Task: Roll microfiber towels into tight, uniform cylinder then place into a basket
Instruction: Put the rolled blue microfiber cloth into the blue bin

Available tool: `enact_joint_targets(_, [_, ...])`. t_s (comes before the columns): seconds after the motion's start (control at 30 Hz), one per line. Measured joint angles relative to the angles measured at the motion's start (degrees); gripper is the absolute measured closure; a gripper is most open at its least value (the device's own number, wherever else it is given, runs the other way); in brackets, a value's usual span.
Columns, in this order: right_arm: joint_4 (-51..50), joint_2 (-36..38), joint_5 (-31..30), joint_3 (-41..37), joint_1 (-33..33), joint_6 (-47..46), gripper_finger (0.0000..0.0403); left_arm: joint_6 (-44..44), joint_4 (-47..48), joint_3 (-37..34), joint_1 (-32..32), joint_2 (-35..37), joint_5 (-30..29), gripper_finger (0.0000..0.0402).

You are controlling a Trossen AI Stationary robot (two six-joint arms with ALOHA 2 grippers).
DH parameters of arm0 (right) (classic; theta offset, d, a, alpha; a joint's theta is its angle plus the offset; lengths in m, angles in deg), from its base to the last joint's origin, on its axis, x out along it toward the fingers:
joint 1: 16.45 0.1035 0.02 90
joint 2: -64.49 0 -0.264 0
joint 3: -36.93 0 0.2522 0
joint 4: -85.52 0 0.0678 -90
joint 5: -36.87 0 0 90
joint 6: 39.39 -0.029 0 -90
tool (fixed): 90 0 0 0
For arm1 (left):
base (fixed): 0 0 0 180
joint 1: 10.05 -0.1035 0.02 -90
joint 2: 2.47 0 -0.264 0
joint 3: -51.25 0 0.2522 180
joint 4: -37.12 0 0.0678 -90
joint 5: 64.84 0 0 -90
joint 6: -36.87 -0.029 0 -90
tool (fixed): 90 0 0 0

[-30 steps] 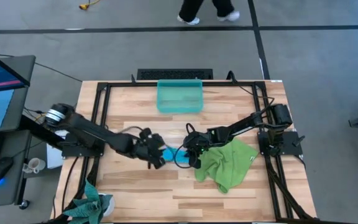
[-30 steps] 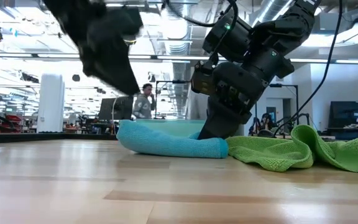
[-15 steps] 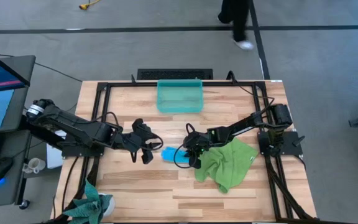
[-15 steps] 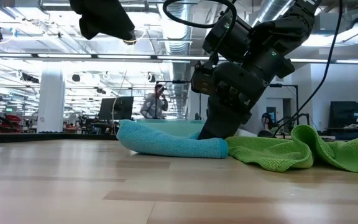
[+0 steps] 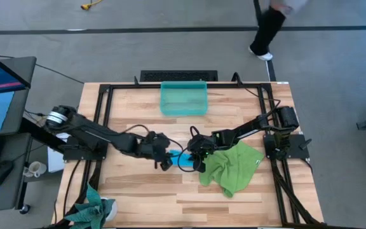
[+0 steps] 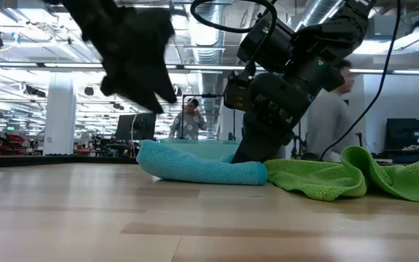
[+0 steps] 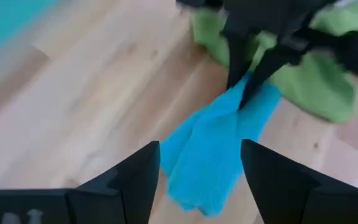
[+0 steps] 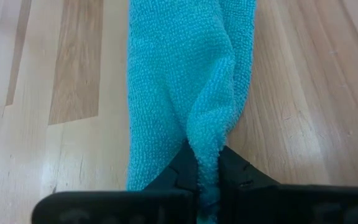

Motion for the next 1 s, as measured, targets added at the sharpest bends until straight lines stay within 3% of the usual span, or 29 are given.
enact_joint_targets(0.13, [0.0, 0.0, 0.0, 0.0, 0.0, 0.0, 0.0363, 1.1, -1.4, 0.0, -2.0, -4.8, 4.9, 0.0193])
enact_joint_targets(0.27, [0.0, 0.0, 0.0, 0.0, 0.0, 0.0, 0.0363, 0.9, -0.4, 0.0, -3.9, -6.4, 5.5, 0.0200])
enact_joint_targets(0.6, [0.0, 0.0, 0.0, 0.0, 0.0, 0.1, 0.0363, -6.1, 7.1, 2.1, -8.2, -0.1, 15.2, 0.0206])
enact_joint_targets(0.83, [0.0, 0.0, 0.0, 0.0, 0.0, 0.1, 0.0363, -9.7, 15.7, 4.0, -9.0, 7.0, 14.7, 0.0206])
enact_joint_targets(1.0, [0.0, 0.0, 0.0, 0.0, 0.0, 0.2, 0.0363, -8.6, 12.8, 2.1, -7.0, 6.5, 12.4, 0.0206])
